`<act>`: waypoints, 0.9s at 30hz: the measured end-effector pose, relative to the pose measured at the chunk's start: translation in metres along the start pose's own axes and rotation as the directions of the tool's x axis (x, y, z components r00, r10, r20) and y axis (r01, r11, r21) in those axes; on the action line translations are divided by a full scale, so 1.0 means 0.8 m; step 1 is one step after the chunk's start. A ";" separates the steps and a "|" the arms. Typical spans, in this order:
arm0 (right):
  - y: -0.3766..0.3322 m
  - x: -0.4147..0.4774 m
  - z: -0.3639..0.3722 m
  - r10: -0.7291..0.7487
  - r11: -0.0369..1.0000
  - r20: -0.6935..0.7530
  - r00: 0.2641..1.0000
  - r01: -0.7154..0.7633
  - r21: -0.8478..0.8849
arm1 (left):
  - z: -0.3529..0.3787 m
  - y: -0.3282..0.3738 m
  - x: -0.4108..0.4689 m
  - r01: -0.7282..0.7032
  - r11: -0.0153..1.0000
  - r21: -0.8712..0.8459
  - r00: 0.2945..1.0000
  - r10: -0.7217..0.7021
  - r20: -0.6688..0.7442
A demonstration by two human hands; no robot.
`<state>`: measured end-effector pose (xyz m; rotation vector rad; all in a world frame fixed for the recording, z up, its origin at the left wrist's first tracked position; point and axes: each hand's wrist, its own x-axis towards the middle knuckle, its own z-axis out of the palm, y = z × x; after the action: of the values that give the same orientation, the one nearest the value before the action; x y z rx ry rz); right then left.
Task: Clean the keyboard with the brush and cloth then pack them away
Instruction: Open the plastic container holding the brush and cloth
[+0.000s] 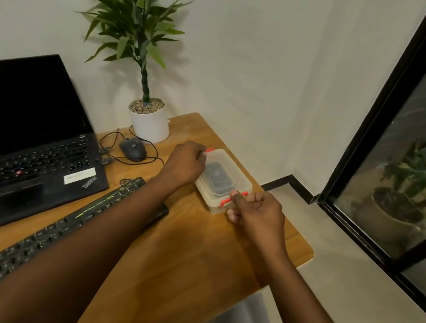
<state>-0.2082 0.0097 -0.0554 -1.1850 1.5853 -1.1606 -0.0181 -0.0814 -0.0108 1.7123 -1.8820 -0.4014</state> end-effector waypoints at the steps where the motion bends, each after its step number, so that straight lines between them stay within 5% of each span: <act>1: -0.004 -0.001 -0.003 0.012 0.999 -0.004 1.000 -0.012 0.043 | -0.003 0.000 -0.002 0.006 1.000 -0.010 1.000 -0.006 -0.016; 9: -0.025 -0.005 -0.058 -0.024 0.996 0.032 0.999 0.021 0.092 | -0.052 -0.008 -0.076 0.167 0.946 -0.279 0.976 -0.199 -0.090; 15: -0.017 -0.014 -0.076 -0.095 0.995 0.128 0.987 0.093 0.019 | -0.060 -0.011 -0.162 0.396 0.623 -0.675 0.891 -0.438 0.119; 27: -0.005 0.012 -0.085 -0.114 0.985 0.151 0.982 0.132 -0.115 | -0.015 -0.005 -0.180 0.377 0.470 -0.798 0.846 -0.525 0.090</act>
<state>-0.2739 0.0132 -0.0366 -1.4338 1.5099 -1.0399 -0.0036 0.0610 -0.0325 1.4722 -0.8096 -1.0887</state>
